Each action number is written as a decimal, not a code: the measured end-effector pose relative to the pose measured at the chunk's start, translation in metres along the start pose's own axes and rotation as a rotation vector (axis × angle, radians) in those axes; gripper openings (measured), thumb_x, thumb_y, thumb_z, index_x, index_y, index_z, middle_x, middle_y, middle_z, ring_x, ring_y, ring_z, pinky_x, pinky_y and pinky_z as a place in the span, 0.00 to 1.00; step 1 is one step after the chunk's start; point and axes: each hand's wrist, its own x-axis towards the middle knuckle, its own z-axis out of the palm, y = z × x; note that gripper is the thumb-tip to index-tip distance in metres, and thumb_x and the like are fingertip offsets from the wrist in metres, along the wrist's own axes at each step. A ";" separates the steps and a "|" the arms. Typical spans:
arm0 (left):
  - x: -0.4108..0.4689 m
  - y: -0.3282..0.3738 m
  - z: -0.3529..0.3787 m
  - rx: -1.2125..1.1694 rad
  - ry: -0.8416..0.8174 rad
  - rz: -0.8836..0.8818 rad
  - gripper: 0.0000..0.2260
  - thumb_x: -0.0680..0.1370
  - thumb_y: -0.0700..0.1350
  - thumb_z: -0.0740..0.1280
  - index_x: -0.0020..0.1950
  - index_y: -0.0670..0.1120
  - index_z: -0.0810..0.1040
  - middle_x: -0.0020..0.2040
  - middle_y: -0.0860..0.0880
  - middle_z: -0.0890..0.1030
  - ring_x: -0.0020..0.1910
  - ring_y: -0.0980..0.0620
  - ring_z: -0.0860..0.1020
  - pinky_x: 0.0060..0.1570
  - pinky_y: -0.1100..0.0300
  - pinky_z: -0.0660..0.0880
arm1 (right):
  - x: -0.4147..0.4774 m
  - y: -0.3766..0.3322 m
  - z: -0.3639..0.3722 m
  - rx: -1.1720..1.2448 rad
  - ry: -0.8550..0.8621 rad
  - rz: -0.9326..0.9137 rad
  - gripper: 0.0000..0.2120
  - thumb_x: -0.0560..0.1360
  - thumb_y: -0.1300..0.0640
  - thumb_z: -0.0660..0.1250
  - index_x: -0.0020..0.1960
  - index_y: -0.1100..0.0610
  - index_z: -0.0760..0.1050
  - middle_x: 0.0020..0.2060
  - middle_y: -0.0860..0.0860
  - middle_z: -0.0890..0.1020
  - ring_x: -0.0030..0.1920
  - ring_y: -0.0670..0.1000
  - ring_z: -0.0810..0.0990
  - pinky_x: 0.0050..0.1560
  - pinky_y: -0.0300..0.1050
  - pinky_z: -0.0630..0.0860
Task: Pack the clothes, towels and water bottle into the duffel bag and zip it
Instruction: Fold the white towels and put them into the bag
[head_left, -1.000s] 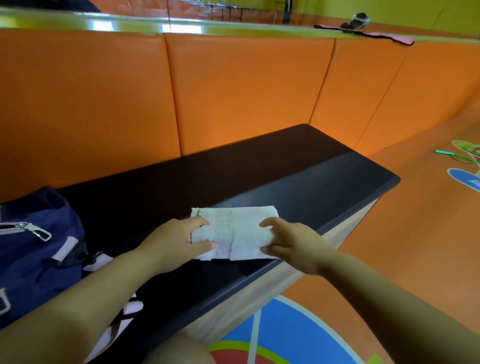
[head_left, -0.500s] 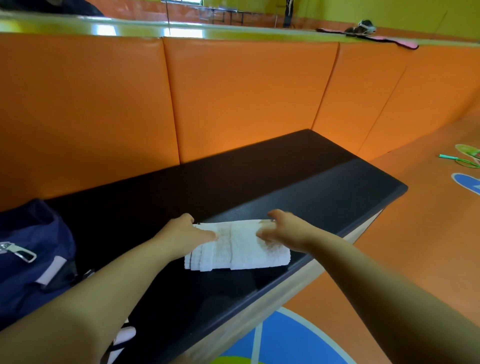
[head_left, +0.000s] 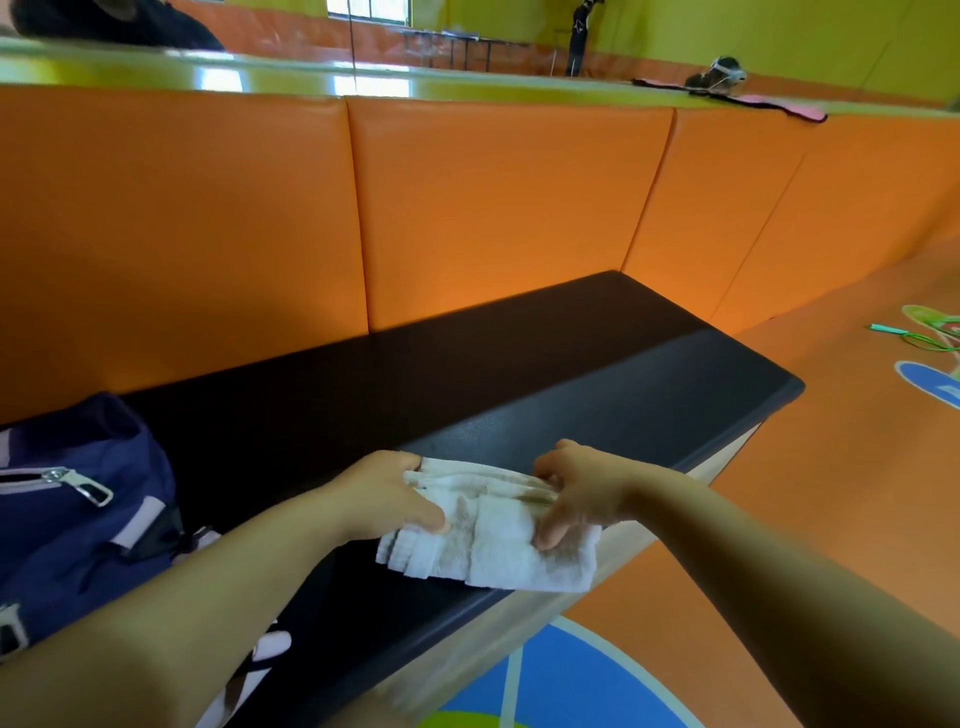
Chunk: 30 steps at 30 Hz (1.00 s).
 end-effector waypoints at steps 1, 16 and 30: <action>-0.007 0.000 -0.001 0.030 0.029 0.064 0.12 0.61 0.42 0.75 0.43 0.45 0.81 0.41 0.45 0.85 0.39 0.51 0.83 0.42 0.56 0.79 | -0.005 -0.003 0.002 -0.046 0.031 -0.017 0.17 0.62 0.48 0.75 0.45 0.46 0.70 0.49 0.48 0.73 0.48 0.51 0.74 0.49 0.47 0.76; -0.157 -0.015 -0.077 0.440 0.423 0.446 0.26 0.69 0.56 0.74 0.65 0.58 0.70 0.58 0.61 0.73 0.56 0.62 0.73 0.58 0.60 0.71 | -0.081 -0.108 0.010 -0.186 0.474 -0.379 0.18 0.69 0.40 0.67 0.56 0.41 0.67 0.46 0.42 0.77 0.45 0.47 0.74 0.43 0.46 0.74; -0.319 -0.170 -0.193 1.223 0.796 0.227 0.05 0.67 0.48 0.71 0.40 0.49 0.83 0.45 0.47 0.82 0.44 0.42 0.77 0.36 0.49 0.75 | -0.080 -0.254 0.045 0.593 0.622 -0.601 0.22 0.67 0.50 0.76 0.56 0.47 0.71 0.46 0.43 0.81 0.47 0.44 0.79 0.47 0.48 0.78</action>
